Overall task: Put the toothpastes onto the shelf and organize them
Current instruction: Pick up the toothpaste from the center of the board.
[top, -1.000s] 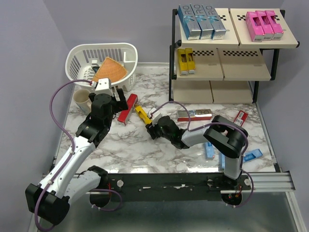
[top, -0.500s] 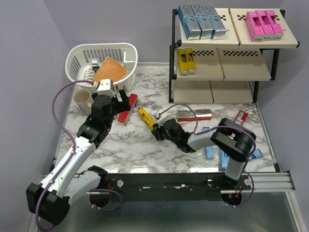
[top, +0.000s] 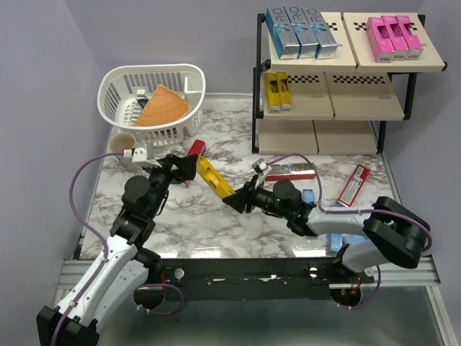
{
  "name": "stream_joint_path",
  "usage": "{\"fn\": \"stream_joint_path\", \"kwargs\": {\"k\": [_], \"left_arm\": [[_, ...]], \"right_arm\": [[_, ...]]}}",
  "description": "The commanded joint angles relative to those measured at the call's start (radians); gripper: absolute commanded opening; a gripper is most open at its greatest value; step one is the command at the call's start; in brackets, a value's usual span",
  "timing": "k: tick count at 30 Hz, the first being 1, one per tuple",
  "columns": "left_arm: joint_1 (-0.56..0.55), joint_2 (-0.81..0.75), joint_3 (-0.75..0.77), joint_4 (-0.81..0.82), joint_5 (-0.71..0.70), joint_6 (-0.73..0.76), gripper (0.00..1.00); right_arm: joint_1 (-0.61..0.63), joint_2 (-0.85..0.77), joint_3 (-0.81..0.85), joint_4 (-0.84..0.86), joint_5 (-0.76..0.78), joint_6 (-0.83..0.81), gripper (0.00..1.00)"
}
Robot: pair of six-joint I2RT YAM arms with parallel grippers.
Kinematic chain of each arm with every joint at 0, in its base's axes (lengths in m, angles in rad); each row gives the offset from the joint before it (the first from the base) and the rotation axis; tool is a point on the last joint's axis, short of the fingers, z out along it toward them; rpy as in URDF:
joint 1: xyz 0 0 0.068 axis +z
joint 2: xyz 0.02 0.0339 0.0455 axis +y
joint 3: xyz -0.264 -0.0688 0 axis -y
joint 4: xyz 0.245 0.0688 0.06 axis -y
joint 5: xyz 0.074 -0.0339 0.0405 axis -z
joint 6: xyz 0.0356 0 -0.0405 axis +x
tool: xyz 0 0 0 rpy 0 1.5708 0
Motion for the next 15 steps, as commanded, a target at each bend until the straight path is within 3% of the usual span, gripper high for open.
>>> {"fn": "stream_joint_path", "kwargs": {"k": [1,6,15], "left_arm": [[0.006,-0.051,-0.164,0.303,0.112,-0.18,0.99],[0.006,-0.028,-0.332,0.661,0.225,-0.293,0.99],[0.006,0.159,-0.386,1.028,0.356,-0.479,0.99]], "right_arm": [[-0.033,-0.125,-0.072,0.15,-0.136,0.174,0.27],[-0.073,-0.212,-0.121,0.181,-0.199,0.263,0.27],[-0.099,-0.283,-0.116,0.159,-0.258,0.348,0.27]]}}
